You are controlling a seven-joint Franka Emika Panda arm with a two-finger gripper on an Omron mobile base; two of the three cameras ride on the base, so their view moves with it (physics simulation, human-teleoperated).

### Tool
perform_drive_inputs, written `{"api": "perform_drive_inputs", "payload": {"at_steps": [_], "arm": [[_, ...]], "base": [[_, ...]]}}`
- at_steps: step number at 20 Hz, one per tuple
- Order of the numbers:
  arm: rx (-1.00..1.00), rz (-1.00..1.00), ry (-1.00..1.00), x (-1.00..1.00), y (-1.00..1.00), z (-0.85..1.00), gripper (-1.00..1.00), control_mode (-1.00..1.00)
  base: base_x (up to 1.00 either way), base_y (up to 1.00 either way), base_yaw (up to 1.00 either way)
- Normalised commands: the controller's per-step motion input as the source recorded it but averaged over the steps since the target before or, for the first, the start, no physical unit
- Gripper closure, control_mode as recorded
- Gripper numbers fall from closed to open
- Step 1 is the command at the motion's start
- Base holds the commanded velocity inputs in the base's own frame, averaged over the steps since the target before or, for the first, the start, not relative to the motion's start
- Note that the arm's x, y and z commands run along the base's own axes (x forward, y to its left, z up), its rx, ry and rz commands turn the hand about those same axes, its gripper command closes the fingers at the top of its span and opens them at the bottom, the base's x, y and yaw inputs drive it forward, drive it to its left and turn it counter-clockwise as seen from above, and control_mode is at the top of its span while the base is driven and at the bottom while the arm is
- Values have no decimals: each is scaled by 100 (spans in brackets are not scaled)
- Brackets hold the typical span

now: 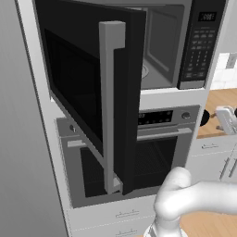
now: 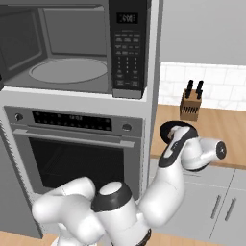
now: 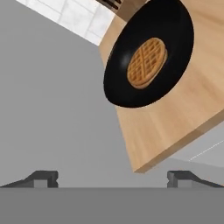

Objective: Open the microwave, place the bowl with waffle inside the microwave, then close the microwave door and turn it on.

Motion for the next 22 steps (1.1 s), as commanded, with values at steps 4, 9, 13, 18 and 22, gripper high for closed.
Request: {"api": "perform_drive_inputs", "payload": {"at_steps": [4,9,13,18,22], "arm": [[0,0,14,32,-12,-19,-100,-100],[0,0,11,37,-16,-17,-100,-100],[0,0,7,34,-26,-28,-100,-100],[0,0,5,29,-30,-24,-100,-100],[0,0,4,37,-24,-13,-100,-100]], "base": [[0,0,0],[0,0,0],[0,0,0],[0,0,0],[0,0,0]]}}
